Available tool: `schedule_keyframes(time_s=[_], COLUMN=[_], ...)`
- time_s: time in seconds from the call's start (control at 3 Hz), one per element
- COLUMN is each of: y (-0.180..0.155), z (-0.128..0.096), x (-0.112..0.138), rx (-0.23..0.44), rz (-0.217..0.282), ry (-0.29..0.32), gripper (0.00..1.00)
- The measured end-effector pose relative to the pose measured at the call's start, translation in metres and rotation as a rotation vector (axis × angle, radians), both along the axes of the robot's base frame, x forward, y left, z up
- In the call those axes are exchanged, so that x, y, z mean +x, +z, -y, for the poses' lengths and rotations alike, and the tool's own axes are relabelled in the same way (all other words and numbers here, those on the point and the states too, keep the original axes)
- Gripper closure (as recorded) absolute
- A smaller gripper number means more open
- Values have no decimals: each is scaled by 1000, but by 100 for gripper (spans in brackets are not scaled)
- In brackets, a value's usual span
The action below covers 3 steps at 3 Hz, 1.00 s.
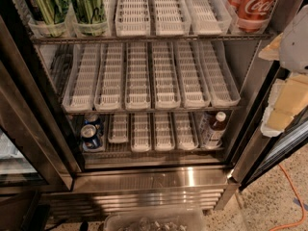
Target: Pick green can from top shelf of fridge
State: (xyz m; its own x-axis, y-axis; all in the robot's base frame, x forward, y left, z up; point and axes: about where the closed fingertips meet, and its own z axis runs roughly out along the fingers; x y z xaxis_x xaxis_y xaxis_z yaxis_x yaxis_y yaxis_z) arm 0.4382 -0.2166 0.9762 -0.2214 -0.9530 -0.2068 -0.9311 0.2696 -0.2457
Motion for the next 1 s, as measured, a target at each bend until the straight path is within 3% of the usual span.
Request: schedule_keyframes(time_s=[0.67, 1.0], y=[-1, -3], z=[-9, -42], x=[-2, -9], rx=[16, 46], rz=[22, 89], ry=[2, 33], gripper=[0, 0])
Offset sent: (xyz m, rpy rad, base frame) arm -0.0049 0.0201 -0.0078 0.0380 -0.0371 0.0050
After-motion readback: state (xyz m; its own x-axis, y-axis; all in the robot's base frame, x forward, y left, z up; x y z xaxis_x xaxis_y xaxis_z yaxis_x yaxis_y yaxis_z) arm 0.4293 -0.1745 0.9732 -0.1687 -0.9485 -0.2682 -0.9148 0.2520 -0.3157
